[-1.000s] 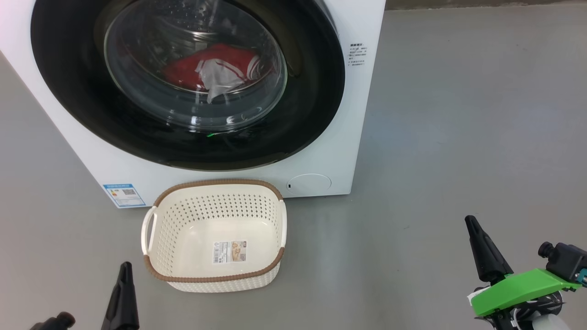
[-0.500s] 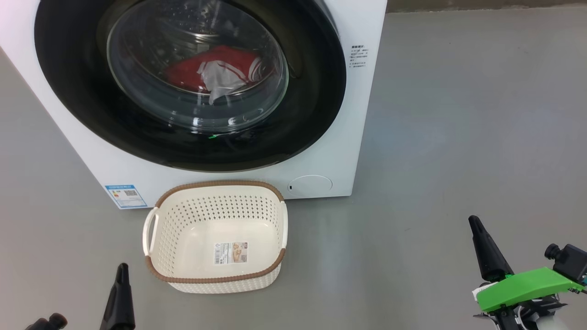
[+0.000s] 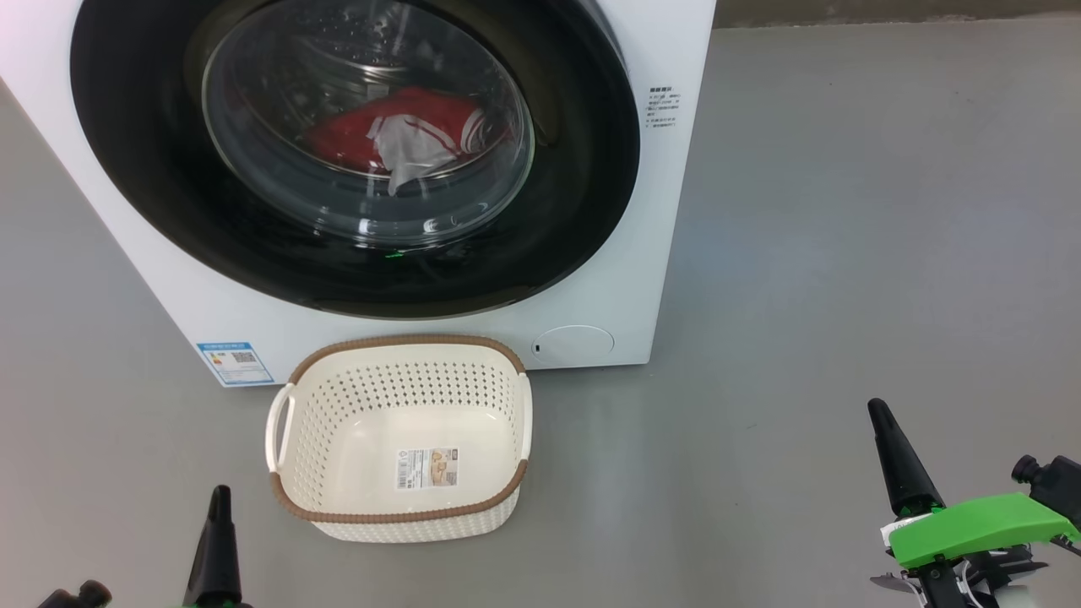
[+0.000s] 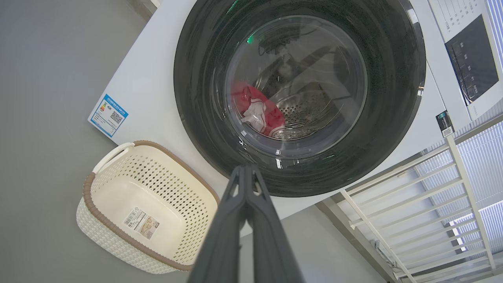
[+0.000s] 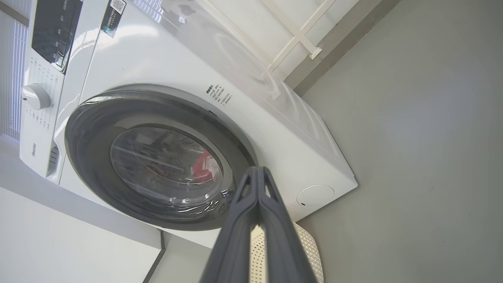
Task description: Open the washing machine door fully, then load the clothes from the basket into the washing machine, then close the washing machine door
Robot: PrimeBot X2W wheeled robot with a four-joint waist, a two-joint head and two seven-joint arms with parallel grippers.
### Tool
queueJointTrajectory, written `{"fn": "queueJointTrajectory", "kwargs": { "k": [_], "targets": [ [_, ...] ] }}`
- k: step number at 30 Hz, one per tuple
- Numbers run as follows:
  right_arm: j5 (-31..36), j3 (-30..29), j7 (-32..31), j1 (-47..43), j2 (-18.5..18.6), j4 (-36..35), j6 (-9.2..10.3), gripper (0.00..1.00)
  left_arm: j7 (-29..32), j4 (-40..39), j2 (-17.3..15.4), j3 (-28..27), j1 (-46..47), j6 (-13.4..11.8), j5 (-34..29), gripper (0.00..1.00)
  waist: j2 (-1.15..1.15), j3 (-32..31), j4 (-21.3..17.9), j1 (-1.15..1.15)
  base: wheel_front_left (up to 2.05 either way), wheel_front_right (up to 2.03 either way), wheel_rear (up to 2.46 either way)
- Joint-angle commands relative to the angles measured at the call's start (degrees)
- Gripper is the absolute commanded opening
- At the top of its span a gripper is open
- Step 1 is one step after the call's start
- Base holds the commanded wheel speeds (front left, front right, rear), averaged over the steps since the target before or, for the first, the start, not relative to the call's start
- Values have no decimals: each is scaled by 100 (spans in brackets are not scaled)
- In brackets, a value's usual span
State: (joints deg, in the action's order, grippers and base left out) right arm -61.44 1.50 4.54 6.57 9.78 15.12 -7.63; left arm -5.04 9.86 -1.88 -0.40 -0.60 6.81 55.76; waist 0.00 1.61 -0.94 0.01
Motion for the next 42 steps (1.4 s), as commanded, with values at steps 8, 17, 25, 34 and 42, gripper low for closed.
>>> {"fn": "queueJointTrajectory", "kwargs": {
  "k": [8, 17, 25, 34, 42],
  "targets": [
    [-462, -75, -139, 37, -52, -132, 8, 0, 149, -26, -128, -169, 315, 38, 539, 0, 0, -18, 12, 0, 0, 0, 0],
    [-907, -186, -292, 24, -151, -129, 9, 0, 297, 48, -142, -218, 373, 43, 1078, 0, 0, -39, 26, 0, 0, 0, 0],
    [-1303, -286, -429, 11, -239, -126, 10, 0, 430, 113, -152, -263, 426, 48, 1558, 0, 0, -58, 38, 0, 0, 0, 0],
    [-1746, -399, -583, -2, -339, -123, 11, 0, 580, 187, -163, -315, 485, 53, 2094, 0, 0, -79, 52, 0, 0, 0, 0],
    [-2136, -499, -719, -14, -428, -120, 12, 0, 713, 252, -172, -363, 537, 57, 2565, 0, 0, -97, 64, 0, 0, 0, 0]
  ]
}}
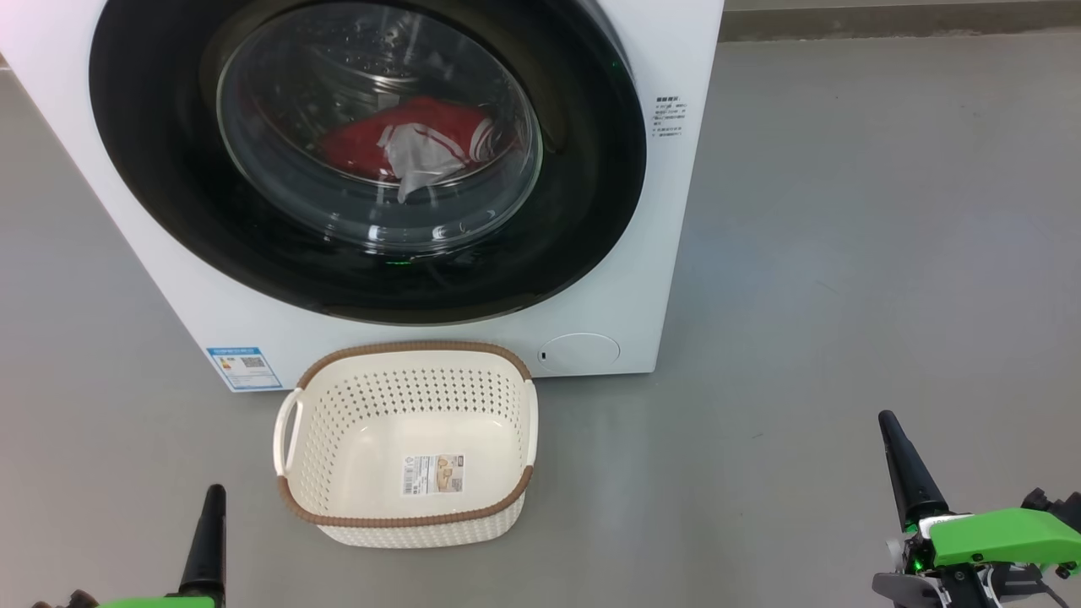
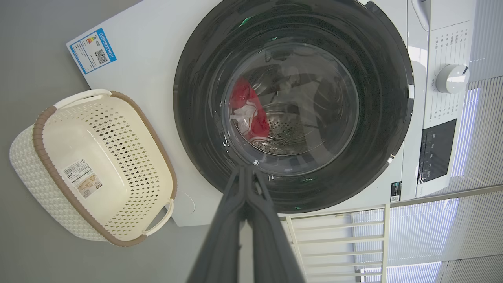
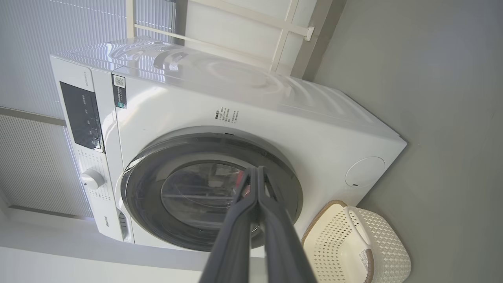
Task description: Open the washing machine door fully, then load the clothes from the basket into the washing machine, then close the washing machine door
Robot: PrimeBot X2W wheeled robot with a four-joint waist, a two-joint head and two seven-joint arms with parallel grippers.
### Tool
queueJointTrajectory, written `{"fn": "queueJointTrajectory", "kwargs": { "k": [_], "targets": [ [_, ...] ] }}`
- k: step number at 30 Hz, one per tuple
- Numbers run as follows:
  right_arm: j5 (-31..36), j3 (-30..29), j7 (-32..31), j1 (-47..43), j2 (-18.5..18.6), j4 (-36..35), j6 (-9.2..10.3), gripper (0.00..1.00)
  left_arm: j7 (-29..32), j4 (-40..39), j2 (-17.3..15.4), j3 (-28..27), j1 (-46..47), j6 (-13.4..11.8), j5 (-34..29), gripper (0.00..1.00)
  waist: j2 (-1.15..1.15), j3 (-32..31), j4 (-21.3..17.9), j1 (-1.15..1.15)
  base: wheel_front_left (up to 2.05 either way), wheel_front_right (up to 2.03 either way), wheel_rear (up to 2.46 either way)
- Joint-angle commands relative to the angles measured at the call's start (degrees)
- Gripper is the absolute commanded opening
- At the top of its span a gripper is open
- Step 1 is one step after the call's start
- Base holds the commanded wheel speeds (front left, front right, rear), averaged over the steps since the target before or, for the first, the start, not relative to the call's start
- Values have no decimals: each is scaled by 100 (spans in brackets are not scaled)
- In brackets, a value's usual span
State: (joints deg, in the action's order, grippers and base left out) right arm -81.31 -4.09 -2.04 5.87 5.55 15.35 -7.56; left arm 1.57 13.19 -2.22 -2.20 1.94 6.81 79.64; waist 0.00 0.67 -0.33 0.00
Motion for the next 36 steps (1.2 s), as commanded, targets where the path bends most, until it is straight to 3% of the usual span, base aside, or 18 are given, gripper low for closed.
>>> {"fn": "queueJointTrajectory", "kwargs": {
  "k": [1, 20, 36],
  "targets": [
    [-199, 48, -78, 54, -16, -143, 5, 0, 70, -73, -139, -189, 290, 58, 237, 0, 0, -5, 4, 0, 0, 0, 0],
    [-1128, -192, -404, 26, -228, -136, 8, 0, 391, 82, -157, -306, 414, 68, 1357, 0, 0, -49, 33, 0, 0, 0, 0],
    [-1118, -204, -414, 27, -237, -135, 8, 0, 411, 82, -140, -331, 416, 68, 1337, 0, 0, -49, 33, 0, 0, 0, 0]
  ]
}}
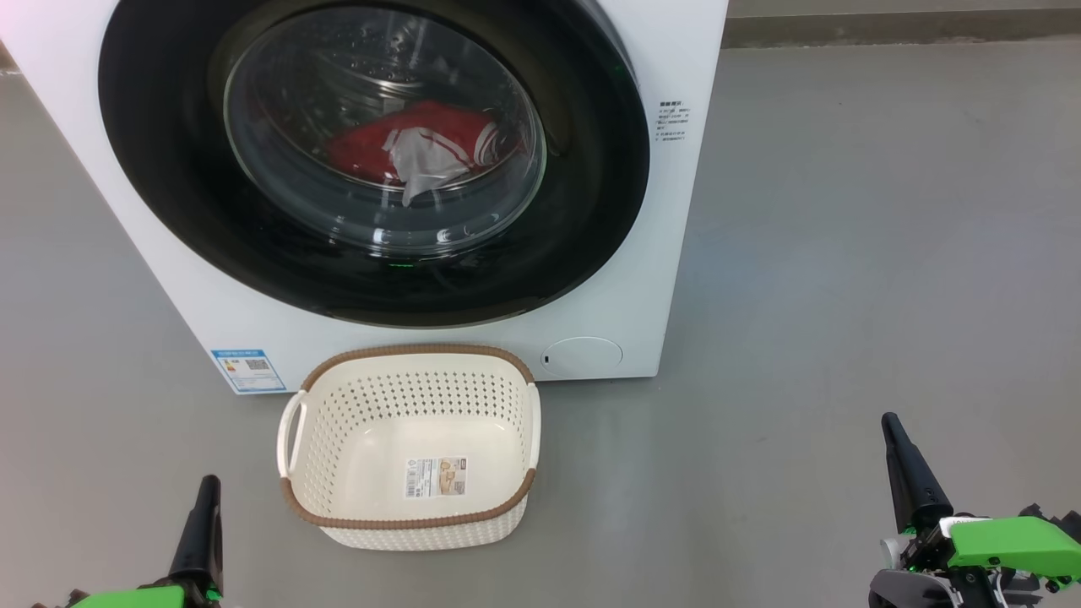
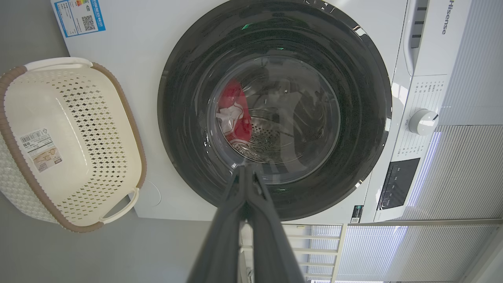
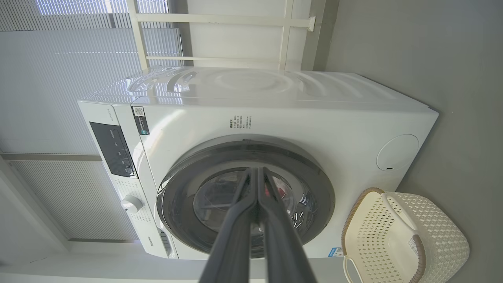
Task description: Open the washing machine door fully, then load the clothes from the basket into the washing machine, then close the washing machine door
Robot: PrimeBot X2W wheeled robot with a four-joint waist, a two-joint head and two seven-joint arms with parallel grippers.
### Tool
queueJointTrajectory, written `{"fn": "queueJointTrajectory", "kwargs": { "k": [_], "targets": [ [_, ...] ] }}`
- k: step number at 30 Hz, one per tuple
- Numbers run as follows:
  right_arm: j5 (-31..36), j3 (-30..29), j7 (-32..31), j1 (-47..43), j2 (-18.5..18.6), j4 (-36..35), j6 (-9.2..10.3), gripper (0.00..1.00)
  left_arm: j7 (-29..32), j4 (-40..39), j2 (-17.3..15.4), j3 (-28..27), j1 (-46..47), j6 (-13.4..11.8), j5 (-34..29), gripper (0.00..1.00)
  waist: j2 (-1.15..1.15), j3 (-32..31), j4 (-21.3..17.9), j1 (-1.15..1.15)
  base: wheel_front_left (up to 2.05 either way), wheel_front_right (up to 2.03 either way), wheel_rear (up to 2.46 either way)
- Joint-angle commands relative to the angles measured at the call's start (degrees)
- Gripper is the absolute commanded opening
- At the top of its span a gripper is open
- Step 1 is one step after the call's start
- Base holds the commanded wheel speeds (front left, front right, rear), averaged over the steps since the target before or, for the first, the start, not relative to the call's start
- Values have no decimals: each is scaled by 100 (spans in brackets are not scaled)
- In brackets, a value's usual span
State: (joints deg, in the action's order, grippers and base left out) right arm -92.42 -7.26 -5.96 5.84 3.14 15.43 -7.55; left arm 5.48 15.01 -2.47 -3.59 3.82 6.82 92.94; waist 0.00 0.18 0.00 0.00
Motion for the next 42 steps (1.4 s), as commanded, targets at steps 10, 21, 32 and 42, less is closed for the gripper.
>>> {"fn": "queueJointTrajectory", "kwargs": {
  "k": [10, 21, 32, 42],
  "targets": [
    [-1, 106, -27, 31, 1, -143, 6, 0, 31, -100, -106, -206, 229, 67, -5, 0, 0, 0, 0, 0, 0, 0, 0],
    [4, 100, -31, 31, -3, -142, 6, 0, 40, -99, -98, -218, 230, 67, -15, 0, 0, 0, 0, 0, 0, 0, 0],
    [8, 95, -35, 32, -7, -142, 6, 0, 49, -99, -90, -229, 231, 67, -24, 0, 0, 0, 0, 0, 0, 0, 0],
    [11, 91, -38, 32, -9, -142, 6, 0, 57, -99, -83, -238, 232, 67, -32, 0, 0, 0, 0, 0, 0, 0, 0]
  ]
}}
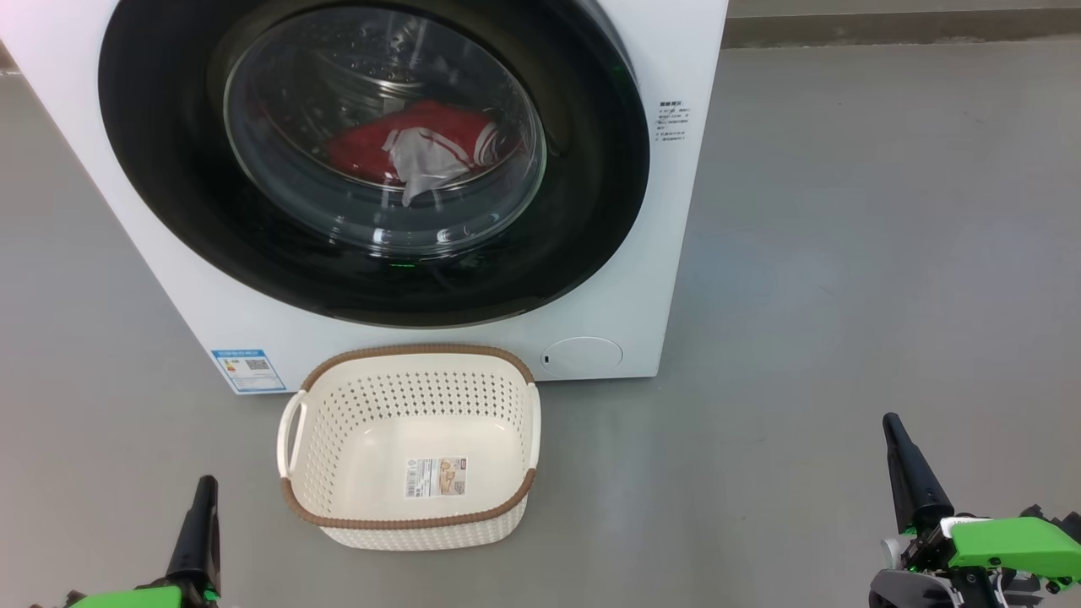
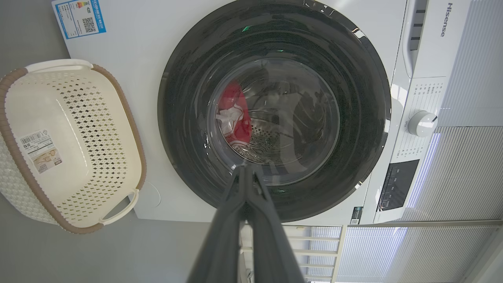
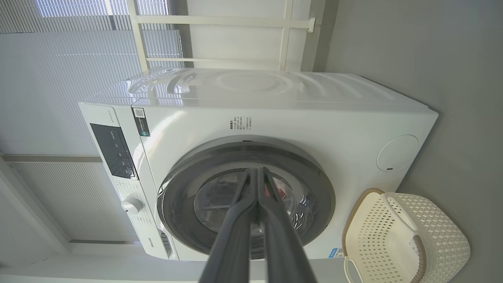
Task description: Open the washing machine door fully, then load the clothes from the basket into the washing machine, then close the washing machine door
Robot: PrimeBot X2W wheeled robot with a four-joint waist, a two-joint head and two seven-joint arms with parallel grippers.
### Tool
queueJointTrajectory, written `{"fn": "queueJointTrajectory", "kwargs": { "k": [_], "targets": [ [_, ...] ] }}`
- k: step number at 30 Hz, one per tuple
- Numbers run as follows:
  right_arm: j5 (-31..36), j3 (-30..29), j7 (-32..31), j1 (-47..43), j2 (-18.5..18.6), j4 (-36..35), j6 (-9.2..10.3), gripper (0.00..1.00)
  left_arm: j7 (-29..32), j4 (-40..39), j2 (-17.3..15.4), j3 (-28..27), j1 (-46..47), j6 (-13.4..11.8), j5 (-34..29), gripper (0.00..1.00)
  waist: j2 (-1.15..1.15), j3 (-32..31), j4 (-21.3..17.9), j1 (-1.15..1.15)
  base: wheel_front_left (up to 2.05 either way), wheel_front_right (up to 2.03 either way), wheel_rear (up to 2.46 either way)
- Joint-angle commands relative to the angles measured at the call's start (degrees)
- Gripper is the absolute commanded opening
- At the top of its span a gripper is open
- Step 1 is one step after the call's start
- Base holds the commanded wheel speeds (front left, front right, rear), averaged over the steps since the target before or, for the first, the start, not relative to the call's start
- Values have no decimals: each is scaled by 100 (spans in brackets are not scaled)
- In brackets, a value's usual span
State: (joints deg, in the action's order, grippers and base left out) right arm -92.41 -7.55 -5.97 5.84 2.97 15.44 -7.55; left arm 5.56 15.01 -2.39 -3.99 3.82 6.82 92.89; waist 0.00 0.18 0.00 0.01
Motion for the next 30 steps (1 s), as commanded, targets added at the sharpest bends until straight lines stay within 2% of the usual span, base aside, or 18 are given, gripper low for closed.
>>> {"fn": "queueJointTrajectory", "kwargs": {
  "k": [1, 30],
  "targets": [
    [11, 120, -38, 33, 7, -143, 6, 0, 49, -98, -90, -199, 232, 67, -27, 0, 0, 0, 0, 0, 0, 0, 0],
    [18, 112, -45, 34, 1, -142, 6, 0, 65, -98, -76, -219, 234, 67, -44, 0, 0, 0, 0, 0, 0, 0, 0]
  ]
}}
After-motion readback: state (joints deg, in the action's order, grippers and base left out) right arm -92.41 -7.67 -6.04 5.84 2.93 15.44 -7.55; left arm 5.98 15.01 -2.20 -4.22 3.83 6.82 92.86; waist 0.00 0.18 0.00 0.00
